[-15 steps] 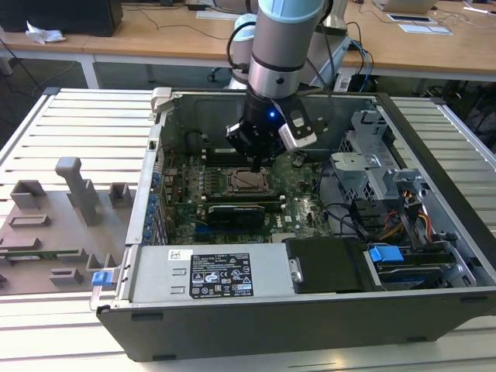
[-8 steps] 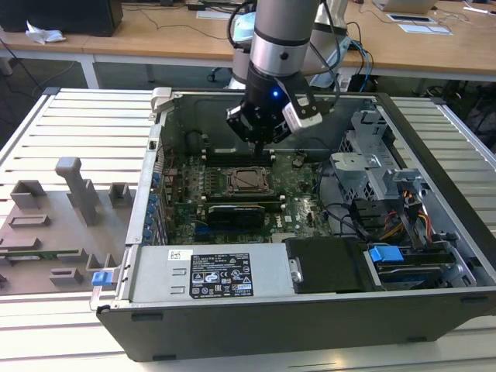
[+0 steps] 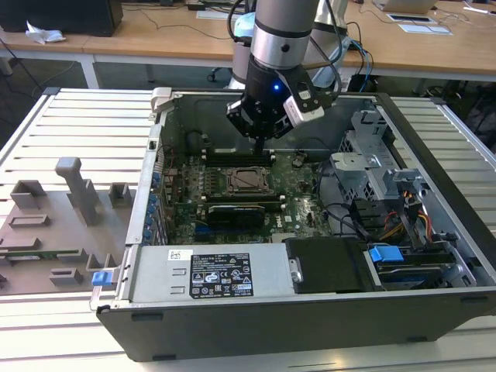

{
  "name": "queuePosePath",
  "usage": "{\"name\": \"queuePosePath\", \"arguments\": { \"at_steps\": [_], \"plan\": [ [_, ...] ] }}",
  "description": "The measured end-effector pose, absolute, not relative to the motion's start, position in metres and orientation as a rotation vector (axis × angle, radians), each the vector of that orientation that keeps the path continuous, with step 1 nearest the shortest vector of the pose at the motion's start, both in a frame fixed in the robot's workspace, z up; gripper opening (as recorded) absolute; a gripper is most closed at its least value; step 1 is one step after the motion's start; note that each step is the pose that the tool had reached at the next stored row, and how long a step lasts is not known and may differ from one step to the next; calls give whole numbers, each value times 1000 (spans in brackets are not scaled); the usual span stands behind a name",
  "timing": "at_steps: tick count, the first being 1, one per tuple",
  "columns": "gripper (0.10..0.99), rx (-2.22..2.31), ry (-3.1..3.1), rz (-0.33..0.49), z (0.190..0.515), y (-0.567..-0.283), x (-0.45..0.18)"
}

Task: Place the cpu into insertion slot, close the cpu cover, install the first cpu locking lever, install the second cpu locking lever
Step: 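Install the first cpu locking lever, then install the second cpu locking lever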

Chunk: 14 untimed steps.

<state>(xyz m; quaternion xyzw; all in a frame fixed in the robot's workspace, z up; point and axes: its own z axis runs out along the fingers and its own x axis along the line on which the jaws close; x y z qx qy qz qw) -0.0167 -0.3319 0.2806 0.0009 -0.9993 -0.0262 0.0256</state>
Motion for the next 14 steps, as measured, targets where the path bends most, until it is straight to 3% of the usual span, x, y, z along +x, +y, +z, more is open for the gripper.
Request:
{"name": "queuePosePath", "arguments": {
  "at_steps": [6, 12, 14],
  "plan": [
    [106, 3, -3089, -81, 281, -332, -17],
    [106, 3, -3089, -81, 281, -358, -17],
    [106, 4, -3087, -143, 280, -372, -17]
  ]
}}
